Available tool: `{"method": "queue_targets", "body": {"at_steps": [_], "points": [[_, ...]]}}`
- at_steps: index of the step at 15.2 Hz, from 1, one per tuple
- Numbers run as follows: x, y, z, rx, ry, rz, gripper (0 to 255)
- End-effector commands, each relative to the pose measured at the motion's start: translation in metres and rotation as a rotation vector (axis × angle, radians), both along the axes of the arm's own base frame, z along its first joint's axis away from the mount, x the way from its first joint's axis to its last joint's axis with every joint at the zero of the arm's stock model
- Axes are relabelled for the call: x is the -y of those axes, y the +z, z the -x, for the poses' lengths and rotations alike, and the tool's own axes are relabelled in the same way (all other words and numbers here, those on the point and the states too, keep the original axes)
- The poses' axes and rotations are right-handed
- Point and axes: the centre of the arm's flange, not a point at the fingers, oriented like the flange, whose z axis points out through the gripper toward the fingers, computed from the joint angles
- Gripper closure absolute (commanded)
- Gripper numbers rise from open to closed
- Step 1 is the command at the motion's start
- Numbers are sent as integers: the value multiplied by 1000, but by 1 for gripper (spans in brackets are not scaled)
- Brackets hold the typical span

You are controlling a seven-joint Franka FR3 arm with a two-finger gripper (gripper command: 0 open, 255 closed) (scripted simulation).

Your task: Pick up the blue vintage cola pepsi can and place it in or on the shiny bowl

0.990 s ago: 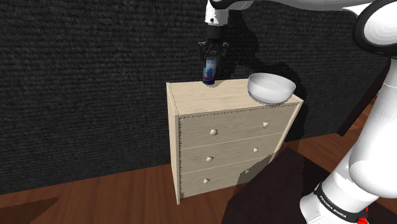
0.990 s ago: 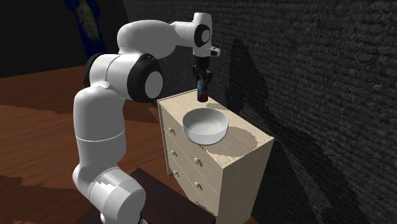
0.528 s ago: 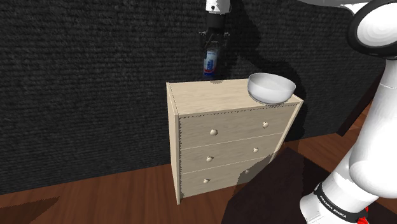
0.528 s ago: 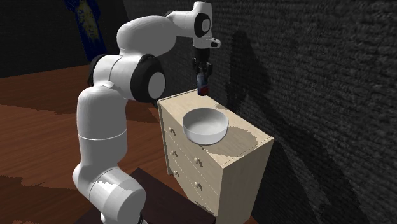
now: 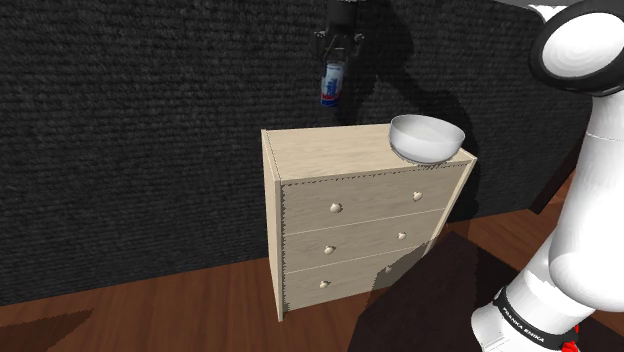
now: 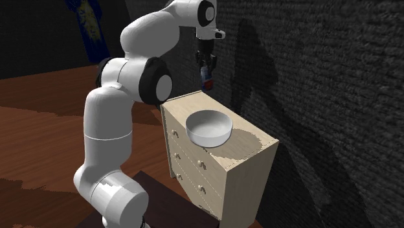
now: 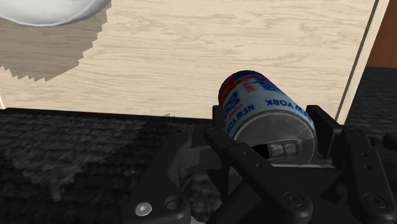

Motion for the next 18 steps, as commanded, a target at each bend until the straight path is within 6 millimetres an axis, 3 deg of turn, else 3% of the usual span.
{"method": "queue_targets", "body": {"at_steps": [1, 8, 18], "points": [[0, 11, 0, 0, 0, 0, 255], [0, 44, 0, 0, 0, 0, 255], [73, 59, 109, 0, 0, 0, 255]]}}
